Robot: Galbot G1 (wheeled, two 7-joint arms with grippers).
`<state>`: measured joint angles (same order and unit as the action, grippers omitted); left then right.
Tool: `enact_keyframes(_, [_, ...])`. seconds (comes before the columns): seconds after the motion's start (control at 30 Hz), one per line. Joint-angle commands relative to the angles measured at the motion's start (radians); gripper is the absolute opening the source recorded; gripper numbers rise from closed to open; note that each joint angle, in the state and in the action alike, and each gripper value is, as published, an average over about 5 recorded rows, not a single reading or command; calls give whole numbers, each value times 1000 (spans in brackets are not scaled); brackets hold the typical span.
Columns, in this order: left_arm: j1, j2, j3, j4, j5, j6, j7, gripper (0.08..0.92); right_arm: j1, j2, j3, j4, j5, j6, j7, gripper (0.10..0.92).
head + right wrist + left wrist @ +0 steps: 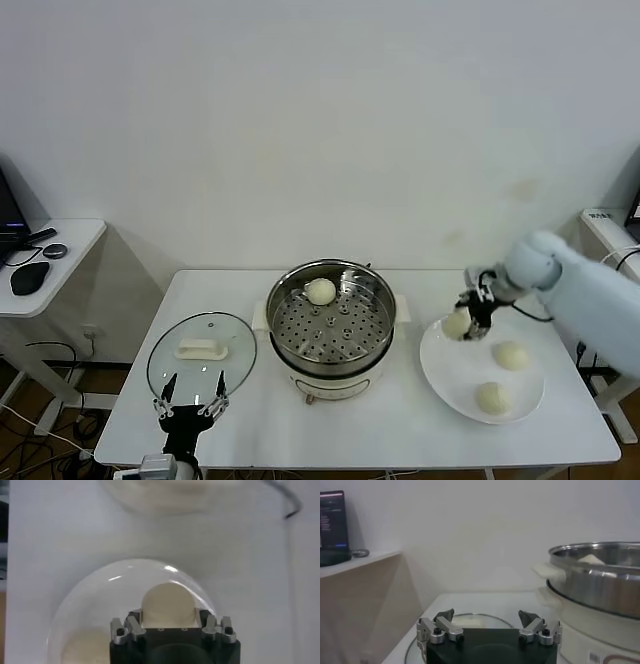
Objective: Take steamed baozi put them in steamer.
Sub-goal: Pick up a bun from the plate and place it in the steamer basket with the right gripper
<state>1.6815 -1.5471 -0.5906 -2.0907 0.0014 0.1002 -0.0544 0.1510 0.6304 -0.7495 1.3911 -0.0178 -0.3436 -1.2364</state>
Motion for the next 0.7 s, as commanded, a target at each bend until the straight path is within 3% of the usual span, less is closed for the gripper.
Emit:
enact_keyframes(0.03, [-19,0,10,-16,3,18,0,823,476,41,-321,100,227,-38,-35,656])
enact_keyframes(0.37, [3,11,26,-48,-7,18,-10,823,578,378,-419,63,459,-237,-24,656])
enact_keyframes(0.7, [10,9,24,-90,-34,18,-16,823,496,677,-477,-86,487,-305,42,653])
